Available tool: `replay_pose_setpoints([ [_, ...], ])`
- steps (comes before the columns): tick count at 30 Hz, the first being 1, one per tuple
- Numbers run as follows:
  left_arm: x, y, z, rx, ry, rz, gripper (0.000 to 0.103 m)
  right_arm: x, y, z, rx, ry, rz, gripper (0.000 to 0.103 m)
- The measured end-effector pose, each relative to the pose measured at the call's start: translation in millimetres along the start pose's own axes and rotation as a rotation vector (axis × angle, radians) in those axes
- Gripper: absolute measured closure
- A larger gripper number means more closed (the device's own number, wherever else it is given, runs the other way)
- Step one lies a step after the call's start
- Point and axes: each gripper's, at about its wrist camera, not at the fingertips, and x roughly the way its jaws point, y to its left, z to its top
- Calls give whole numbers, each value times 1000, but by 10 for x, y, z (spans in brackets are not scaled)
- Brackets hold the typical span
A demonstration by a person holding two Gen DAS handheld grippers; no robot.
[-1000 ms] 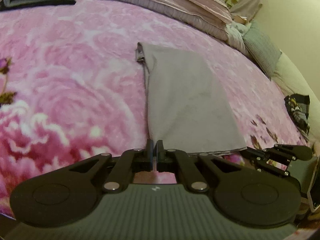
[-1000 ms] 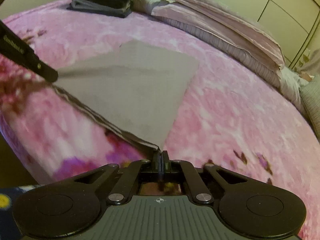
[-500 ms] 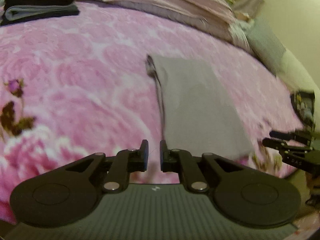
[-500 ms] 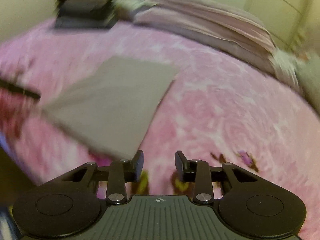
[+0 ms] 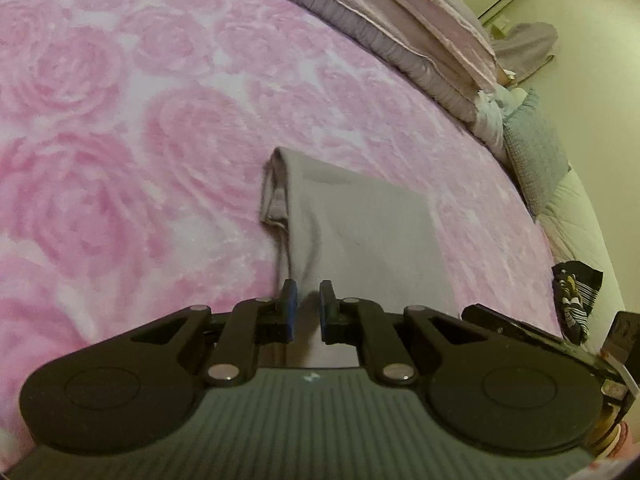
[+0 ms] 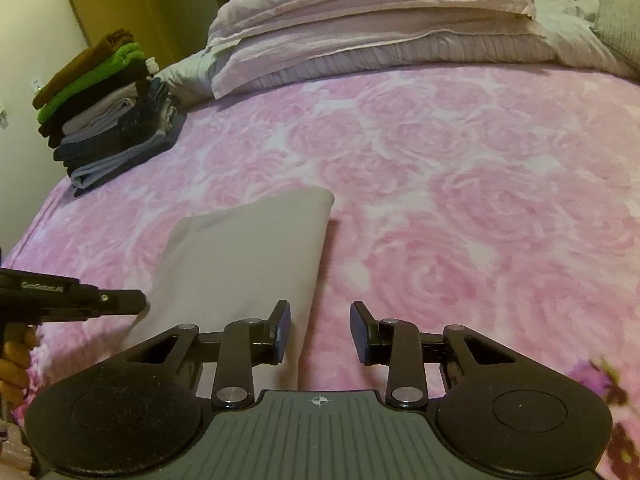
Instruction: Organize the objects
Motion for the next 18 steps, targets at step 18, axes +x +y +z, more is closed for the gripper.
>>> replay_pose_setpoints([
  [18, 79, -14, 103, 50, -61, 27, 98, 295, -94, 33, 17, 28, 11, 73],
])
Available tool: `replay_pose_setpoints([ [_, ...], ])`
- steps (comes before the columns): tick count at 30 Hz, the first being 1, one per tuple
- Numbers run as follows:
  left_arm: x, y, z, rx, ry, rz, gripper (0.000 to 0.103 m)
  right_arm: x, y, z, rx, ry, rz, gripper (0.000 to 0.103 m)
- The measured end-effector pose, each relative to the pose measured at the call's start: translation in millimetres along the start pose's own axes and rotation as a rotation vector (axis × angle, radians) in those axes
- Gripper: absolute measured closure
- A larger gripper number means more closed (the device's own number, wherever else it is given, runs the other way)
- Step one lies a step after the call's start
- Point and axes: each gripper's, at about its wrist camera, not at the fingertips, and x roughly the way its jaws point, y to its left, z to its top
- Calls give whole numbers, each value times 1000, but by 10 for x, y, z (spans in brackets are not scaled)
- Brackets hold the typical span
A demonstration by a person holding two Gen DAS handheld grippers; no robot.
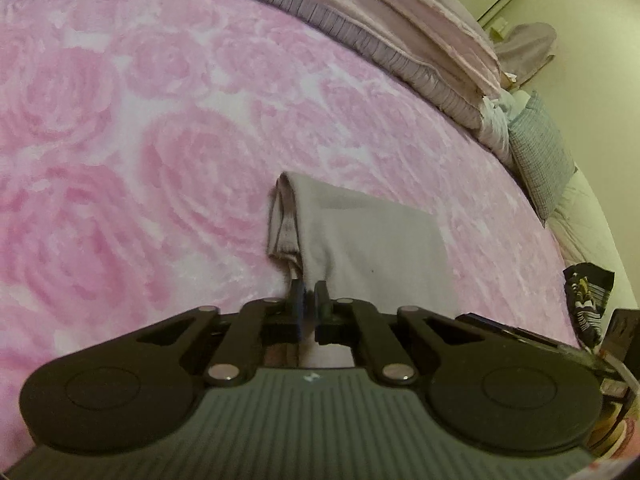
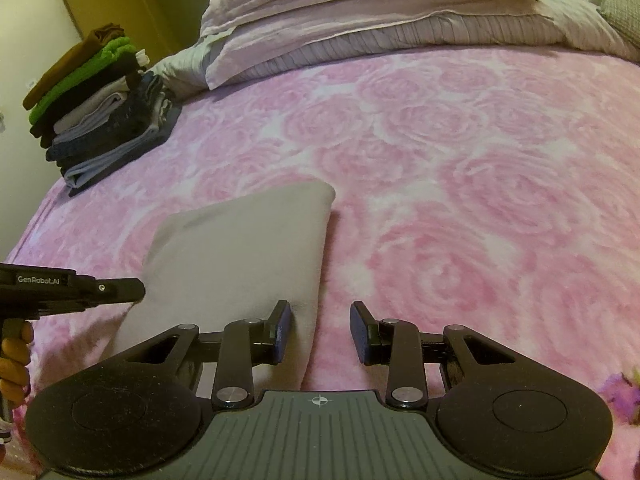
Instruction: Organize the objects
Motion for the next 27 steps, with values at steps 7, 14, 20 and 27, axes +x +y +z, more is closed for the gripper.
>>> replay_pose_setpoints([
  [7, 91, -28, 26, 39, 0, 26, 99, 9, 2, -4, -7, -3, -1, 72],
  [14, -10, 5, 25, 80, -28, 30, 103, 73, 65, -9, -67, 8, -46, 73],
  [20, 5, -238, -135, 234, -39, 191, 102, 100, 138, -46, -112, 4, -84, 72],
  [27, -303, -577, -337, 391, -133, 273, 101, -117, 272, -88, -154, -23, -119, 72],
])
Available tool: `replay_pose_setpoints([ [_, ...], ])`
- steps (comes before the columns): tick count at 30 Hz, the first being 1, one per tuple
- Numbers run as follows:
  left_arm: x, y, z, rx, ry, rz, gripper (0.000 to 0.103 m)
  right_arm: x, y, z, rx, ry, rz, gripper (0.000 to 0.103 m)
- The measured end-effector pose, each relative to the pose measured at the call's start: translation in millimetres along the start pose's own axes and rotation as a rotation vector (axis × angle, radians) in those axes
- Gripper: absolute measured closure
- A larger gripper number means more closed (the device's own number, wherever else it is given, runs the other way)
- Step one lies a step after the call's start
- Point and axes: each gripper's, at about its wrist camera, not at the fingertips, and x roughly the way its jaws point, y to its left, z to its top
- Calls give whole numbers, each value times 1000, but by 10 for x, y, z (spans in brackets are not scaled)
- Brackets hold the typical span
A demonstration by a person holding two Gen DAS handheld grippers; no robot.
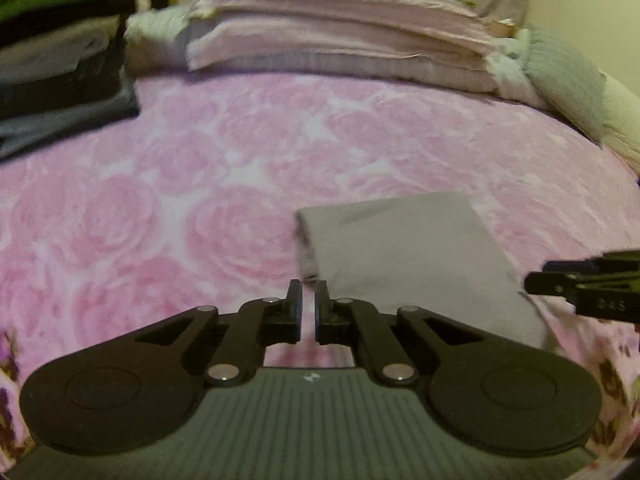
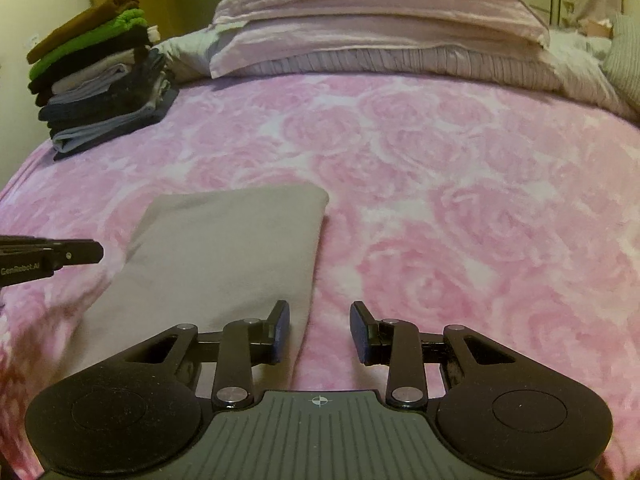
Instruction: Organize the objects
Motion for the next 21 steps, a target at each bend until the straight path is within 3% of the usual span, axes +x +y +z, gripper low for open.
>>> replay_pose_setpoints([
  [3, -25, -169, -85, 62, 0, -44, 101, -78, 108, -34, -44, -21, 1, 72],
  [6, 9, -283, -238, 110, 50, -61, 99, -118, 259, -152, -141, -19, 1, 73],
  [9, -91, -245, -514, 96, 82, -59, 99, -149, 359, -441, -222, 37, -5, 76],
  [12, -397, -139, -780, 63, 93, -60, 98, -368, 326, -804, -194, 44, 15, 77],
  [17, -775, 143, -1019, -137, 137, -87, 98, -747, 177, -1067, -87, 77, 68, 76],
  [21, -889, 418, -1103, -475, 133, -189, 76, -879, -22, -1024, 81, 48, 105, 72],
])
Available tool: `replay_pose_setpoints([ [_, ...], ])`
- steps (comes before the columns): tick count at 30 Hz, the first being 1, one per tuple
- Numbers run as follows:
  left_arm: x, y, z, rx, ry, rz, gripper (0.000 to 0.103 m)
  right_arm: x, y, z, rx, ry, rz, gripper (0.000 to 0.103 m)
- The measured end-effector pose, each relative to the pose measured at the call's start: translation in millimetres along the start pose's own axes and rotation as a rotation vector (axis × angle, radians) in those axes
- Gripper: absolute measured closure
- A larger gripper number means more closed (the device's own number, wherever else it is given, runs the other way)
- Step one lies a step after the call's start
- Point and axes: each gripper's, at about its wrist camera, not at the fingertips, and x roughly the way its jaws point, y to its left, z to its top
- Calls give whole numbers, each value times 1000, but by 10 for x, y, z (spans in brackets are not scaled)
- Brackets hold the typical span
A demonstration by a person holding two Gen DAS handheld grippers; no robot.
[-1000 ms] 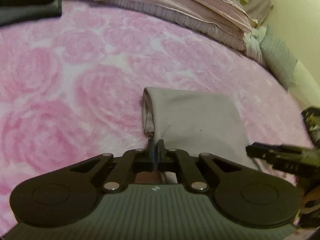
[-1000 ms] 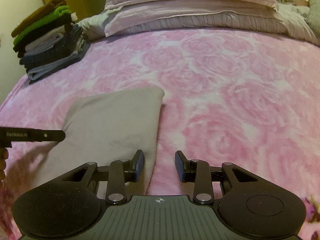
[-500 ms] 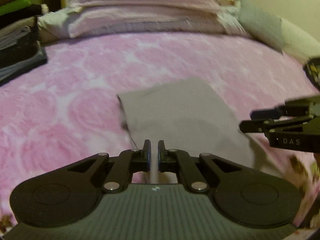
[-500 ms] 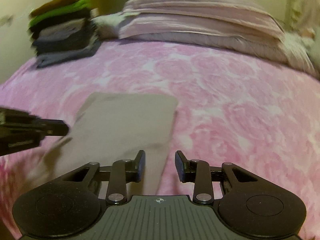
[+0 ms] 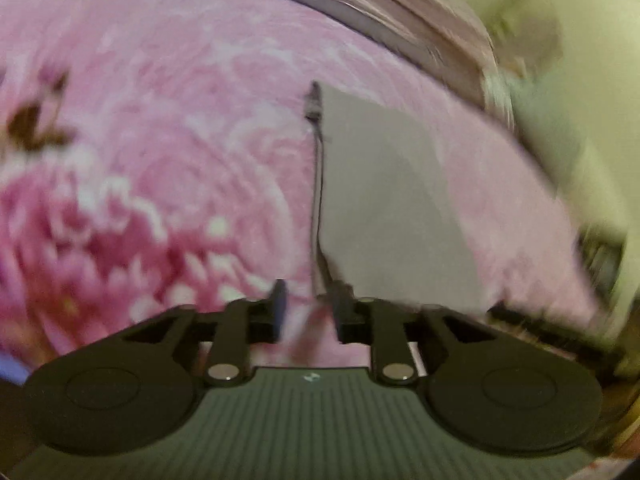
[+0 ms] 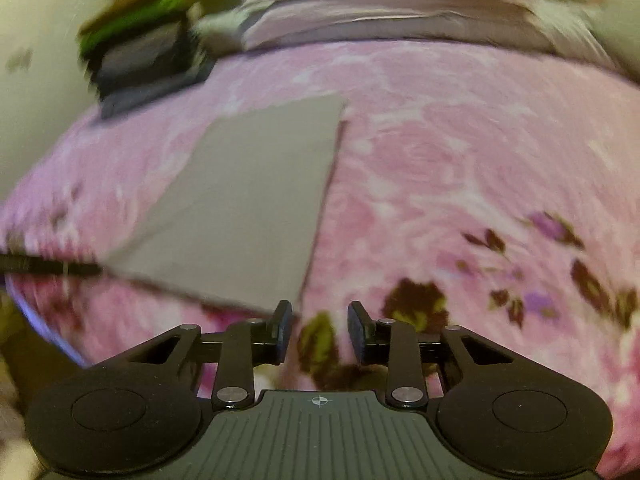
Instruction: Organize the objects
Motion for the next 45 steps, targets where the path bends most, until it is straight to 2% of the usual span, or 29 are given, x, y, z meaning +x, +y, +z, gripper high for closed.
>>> replay_pose_setpoints([
  [3, 24, 136, 34, -162, -15, -55, 73, 5, -214, 53, 229, -35, 92, 67],
  [5, 43, 197, 32, -230, -18, -81, 73, 81, -345, 56, 382, -27, 164, 66],
  [8, -10, 255, 22, -291, -72, -62, 73, 181, -414, 42, 486, -17, 205, 65],
  [10, -24, 276, 47, -297, -82, -82, 72, 218, -399, 47, 480, -17, 203, 65],
  [12, 46, 246, 75, -283, -36, -128, 69, 234, -381, 76, 458, -18, 200, 65],
  [14, 166, 149, 73, -230, -2, -101, 69, 267, -367, 102, 438, -12, 197, 65],
  [16, 266, 80, 44, -194, -6, -85, 72, 275, -367, 79, 416, -12, 201, 65],
  [17, 295, 65, 37, -182, -10, -83, 76, 284, -356, 77, 404, -11, 204, 66],
  [18, 321, 44, 42, -164, -8, -79, 97, 290, -346, 67, 389, -12, 206, 68],
  [20, 368, 81, 42, -169, 10, -91, 98, 289, -306, 35, 355, -1, 216, 103],
  [22, 346, 141, 66, -191, 1, -104, 98, 335, -272, -19, 381, 18, 229, 103],
  [25, 161, 227, 166, -175, -61, -82, 101, 280, -147, -65, 398, 7, 233, 103],
  [28, -96, 335, 296, -150, -135, -55, 101, 188, 112, -151, 407, 35, 324, 103],
  [31, -210, 464, 320, -121, -153, 26, 101, 182, 490, -261, 314, 84, 395, 103],
  [33, -189, 536, 241, -123, -130, 70, 96, 252, 672, -301, 252, 129, 386, 94],
  [34, -188, 576, 184, -140, -124, 92, 94, 280, 742, -313, 212, 154, 352, 77],
  [35, -206, 611, 119, -159, -119, 85, 91, 278, 784, -322, 176, 166, 309, 69],
  [38, -313, 636, -64, -218, -107, 37, 85, 154, 676, -303, 182, 115, 286, 64],
  [42, -269, 534, -277, -267, -52, -48, 80, 53, 323, -256, 247, 63, 177, 63],
  [45, -206, 443, -328, -297, -59, -36, 80, 5, 140, -221, 265, 43, 132, 63],
])
